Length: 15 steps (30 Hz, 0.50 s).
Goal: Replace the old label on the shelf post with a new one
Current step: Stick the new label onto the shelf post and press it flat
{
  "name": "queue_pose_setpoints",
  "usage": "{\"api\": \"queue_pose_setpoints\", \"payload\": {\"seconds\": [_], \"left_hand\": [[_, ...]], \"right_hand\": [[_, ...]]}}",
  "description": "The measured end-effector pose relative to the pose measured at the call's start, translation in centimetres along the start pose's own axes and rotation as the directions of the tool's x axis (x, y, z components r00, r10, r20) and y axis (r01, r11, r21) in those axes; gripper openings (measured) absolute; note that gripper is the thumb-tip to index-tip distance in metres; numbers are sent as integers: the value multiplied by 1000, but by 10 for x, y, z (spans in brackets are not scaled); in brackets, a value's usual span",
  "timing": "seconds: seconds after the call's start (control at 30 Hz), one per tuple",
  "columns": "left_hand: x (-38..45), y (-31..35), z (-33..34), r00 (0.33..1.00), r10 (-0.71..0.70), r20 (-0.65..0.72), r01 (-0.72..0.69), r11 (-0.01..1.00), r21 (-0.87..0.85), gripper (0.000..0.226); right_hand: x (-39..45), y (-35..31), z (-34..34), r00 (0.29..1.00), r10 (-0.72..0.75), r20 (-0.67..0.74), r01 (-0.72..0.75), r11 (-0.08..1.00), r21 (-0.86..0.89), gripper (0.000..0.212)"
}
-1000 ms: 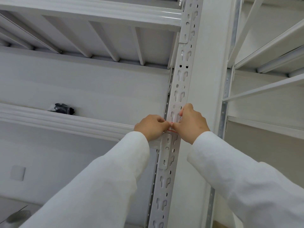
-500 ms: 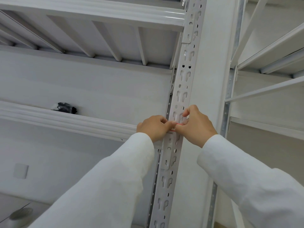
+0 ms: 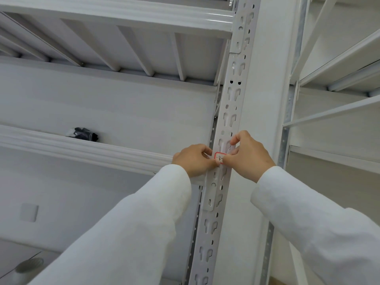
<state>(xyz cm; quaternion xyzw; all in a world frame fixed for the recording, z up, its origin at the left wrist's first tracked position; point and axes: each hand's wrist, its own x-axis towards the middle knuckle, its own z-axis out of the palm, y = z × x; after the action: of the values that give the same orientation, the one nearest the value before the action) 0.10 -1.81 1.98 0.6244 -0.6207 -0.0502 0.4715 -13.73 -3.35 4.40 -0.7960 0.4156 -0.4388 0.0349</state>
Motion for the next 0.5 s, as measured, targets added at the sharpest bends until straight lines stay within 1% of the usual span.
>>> {"api": "queue_pose_setpoints", "payload": {"seconds": [0.17,0.23,0.4,0.5], "left_hand": [[1,4,1,1000,-23,-15,24,997,73,32],[3,6,2,999,-36,-6,37,996,78,28],[3,9,2,999,-48,-19,50,995,90,37],[0,10,4,998,-47,-47,53,988,143,38]], "right_hand": [[0,0,1,1000,4,-10,-4,1000,15,45],[-1,-1,0,1000,1,-12,-1,1000,12,41],[-2,0,0,1000,-11,-12,11,1000,14,36],[-1,2,0,1000,-14,-5,15,1000,16,33]]}}
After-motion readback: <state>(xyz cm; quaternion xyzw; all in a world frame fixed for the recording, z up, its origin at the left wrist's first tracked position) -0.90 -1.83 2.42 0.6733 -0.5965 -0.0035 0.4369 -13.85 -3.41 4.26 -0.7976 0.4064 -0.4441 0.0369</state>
